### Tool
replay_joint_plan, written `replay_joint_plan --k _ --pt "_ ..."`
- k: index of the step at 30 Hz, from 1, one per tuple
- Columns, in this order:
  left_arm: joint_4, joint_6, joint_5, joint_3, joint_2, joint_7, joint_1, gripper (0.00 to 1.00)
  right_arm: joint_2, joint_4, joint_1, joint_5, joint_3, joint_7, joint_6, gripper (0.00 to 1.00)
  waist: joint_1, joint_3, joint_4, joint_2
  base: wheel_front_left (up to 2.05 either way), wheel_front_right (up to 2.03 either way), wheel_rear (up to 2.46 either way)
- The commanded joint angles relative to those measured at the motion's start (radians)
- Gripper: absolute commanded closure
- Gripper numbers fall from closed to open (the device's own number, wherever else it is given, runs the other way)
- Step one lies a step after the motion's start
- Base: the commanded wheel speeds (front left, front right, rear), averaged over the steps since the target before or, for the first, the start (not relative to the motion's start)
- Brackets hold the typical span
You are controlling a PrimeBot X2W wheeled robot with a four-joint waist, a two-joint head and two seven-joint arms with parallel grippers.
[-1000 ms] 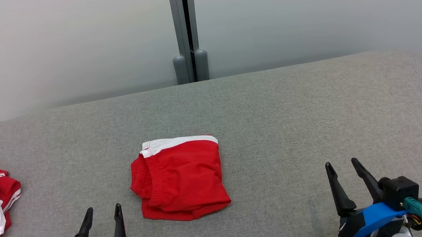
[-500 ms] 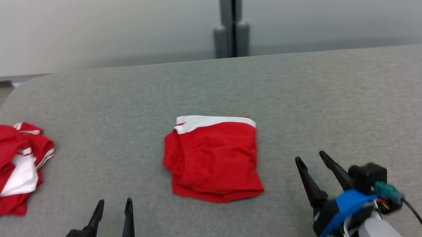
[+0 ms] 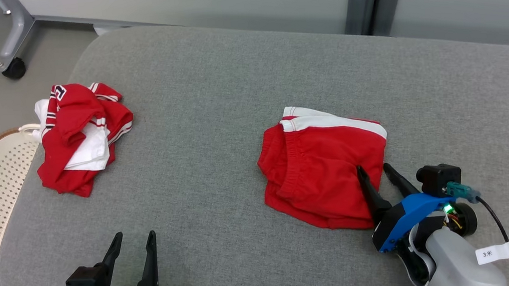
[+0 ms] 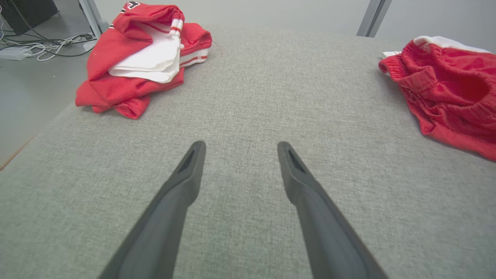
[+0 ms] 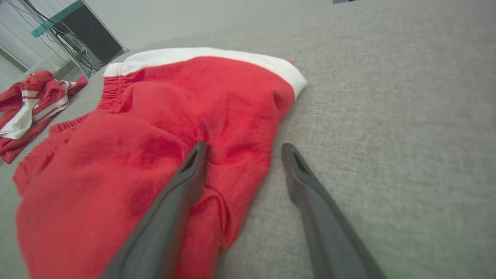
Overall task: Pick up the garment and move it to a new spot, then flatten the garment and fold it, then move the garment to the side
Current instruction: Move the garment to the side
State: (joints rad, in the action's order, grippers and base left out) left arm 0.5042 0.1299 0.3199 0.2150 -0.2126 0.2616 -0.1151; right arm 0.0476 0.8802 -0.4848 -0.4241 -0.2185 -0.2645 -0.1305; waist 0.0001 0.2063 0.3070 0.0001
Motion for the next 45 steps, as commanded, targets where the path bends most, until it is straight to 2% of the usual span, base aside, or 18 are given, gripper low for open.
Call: replay_joint_plan --k 1,2,3,4,10,15,18,27,32,39,45 --pt "-0.005 0.001 0.005 0.007 -0.002 0.004 -0.02 0.0 0.006 0.019 -0.015 -0.003 -0.005 0.001 0.0 0.23 -0.0001 0.017 0.016 -0.0001 0.0 0.0 0.0" --pt "-0.006 0.001 0.008 0.013 -0.004 0.004 -0.019 0.0 0.004 0.043 -0.017 -0.019 -0.013 0.001 0.0 0.55 -0.0001 0.02 0.018 -0.0001 0.0 0.0 0.0" --pt "-0.006 0.001 0.013 0.015 -0.006 0.004 -0.019 0.0 0.003 0.055 -0.016 -0.041 -0.018 0.002 0.0 0.93 -0.0001 0.022 0.019 -0.0001 0.0 0.0 0.0" --pt "-0.007 0.001 0.016 0.018 -0.008 0.004 -0.023 0.0 0.002 0.065 -0.019 -0.042 -0.024 0.002 0.0 1.0 -0.0001 0.024 0.018 -0.0001 0.0 0.0 0.0" --pt "-0.016 0.001 0.027 0.027 -0.014 0.004 -0.027 0.0 0.004 0.052 -0.033 -0.05 -0.023 0.002 0.0 1.0 -0.0001 0.019 -0.011 -0.0001 0.0 0.0 0.0" --pt "-0.032 0.001 0.019 0.022 -0.016 0.004 -0.009 0.0 0.008 -0.015 -0.008 -0.037 -0.006 0.0 0.0 1.0 -0.0001 -0.007 -0.083 -0.0001 0.0 0.0 0.0" --pt "-0.048 0.001 0.008 0.032 -0.011 0.004 0.007 0.0 0.006 -0.062 0.015 -0.036 -0.008 0.0 0.0 1.0 -0.0001 -0.025 -0.159 -0.0001 0.0 0.0 0.0" --pt "-0.127 0.001 -0.037 0.069 0.009 0.004 0.027 0.0 0.005 -0.208 0.108 -0.061 -0.079 0.0 0.0 1.0 -0.0001 -0.04 -0.486 -0.0001 0.0 0.0 0.0" --pt "-0.172 0.001 -0.056 0.117 0.001 0.004 0.024 0.0 0.005 -0.274 0.16 -0.055 -0.093 0.0 0.0 1.0 -0.0001 -0.024 -0.615 -0.0001 0.0 0.0 0.0" --pt "-0.208 0.001 -0.053 0.142 -0.025 0.004 0.048 0.0 0.004 -0.34 0.211 -0.035 -0.106 0.0 0.0 1.0 -0.0001 0.008 -0.716 -0.0001 0.0 0.0 0.0" --pt "-0.215 0.001 -0.048 0.158 -0.045 0.004 0.05 0.0 0.004 -0.349 0.208 0.014 -0.099 0.0 0.0 1.0 -0.0001 0.031 -0.714 -0.0001 0.0 0.0 0.0"
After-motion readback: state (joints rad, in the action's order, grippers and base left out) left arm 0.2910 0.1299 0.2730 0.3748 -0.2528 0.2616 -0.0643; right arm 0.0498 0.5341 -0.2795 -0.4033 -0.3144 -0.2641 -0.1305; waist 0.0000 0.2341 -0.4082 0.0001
